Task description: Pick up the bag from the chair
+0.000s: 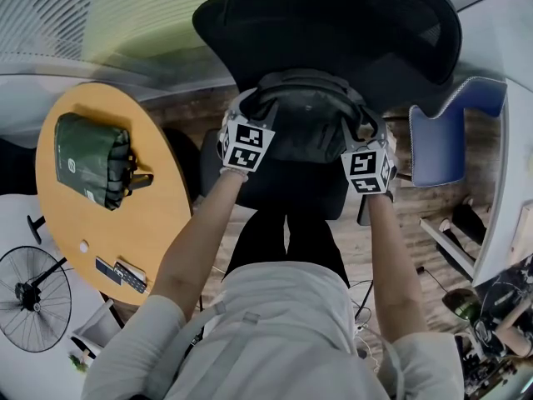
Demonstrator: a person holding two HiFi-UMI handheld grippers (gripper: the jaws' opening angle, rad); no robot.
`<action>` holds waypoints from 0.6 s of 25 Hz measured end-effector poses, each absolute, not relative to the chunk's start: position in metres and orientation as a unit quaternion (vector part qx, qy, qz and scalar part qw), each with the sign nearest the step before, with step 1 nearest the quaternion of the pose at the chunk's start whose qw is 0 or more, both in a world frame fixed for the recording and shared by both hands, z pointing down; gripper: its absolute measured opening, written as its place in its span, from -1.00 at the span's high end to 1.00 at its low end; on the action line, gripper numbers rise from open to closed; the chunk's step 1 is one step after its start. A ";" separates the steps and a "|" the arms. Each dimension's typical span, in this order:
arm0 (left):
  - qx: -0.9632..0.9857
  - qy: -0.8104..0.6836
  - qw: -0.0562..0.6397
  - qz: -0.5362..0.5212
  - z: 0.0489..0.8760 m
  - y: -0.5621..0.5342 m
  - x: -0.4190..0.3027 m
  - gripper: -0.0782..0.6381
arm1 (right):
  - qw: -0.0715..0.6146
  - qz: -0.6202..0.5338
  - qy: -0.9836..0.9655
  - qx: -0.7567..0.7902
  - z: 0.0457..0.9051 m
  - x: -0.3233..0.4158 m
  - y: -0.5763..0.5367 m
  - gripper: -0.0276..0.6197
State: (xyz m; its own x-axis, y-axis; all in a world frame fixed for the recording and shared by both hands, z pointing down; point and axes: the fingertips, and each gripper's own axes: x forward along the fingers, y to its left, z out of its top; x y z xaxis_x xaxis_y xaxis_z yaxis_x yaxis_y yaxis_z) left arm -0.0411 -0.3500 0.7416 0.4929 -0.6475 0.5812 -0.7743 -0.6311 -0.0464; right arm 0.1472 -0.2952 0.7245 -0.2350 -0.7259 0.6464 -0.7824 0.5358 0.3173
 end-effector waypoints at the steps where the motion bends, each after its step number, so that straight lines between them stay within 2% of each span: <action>1: 0.857 -0.415 0.112 0.286 0.743 -0.350 -0.041 0.26 | 0.392 0.038 -0.783 0.481 0.727 0.148 -0.295 0.37; 10: 0.853 -0.414 0.113 0.297 0.754 -0.355 -0.041 0.25 | 0.405 0.038 -0.780 0.475 0.743 0.149 -0.305 0.36; 15: 0.855 -0.411 0.108 0.296 0.754 -0.355 -0.040 0.33 | 0.409 0.038 -0.778 0.475 0.746 0.150 -0.307 0.46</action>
